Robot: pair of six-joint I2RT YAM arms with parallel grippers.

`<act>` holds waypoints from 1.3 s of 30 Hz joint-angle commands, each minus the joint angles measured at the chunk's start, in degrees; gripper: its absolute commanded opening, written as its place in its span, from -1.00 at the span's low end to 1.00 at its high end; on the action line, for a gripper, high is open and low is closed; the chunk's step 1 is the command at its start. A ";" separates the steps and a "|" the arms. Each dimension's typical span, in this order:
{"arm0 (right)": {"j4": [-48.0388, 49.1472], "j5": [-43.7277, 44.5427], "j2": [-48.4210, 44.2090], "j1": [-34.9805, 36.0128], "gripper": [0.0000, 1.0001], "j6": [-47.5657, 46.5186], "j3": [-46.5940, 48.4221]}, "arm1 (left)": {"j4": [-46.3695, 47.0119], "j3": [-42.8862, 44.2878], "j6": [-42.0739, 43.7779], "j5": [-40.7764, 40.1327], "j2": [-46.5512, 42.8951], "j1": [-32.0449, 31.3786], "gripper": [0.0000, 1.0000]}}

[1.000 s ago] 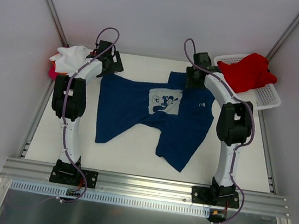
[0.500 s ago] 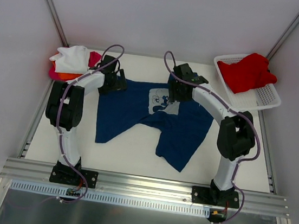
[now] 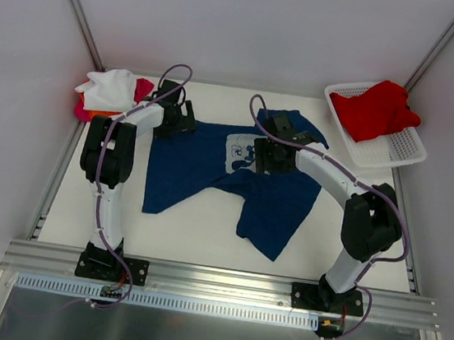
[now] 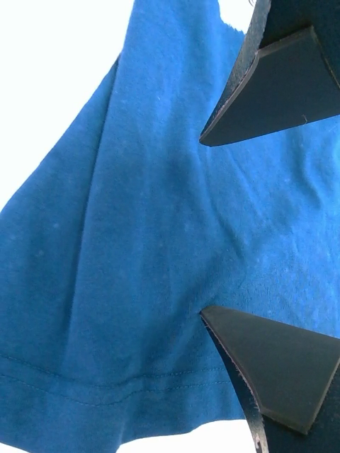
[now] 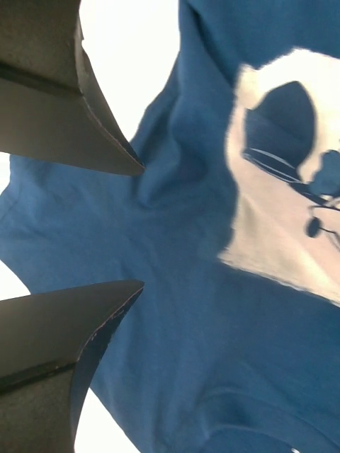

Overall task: Fold and stack the t-shirts
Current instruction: Flatten out the tshirt

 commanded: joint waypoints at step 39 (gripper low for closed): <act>17.30 -7.57 -13.47 7.35 0.29 15.07 -37.66 | -0.46 2.34 -0.20 1.05 3.39 1.36 0.98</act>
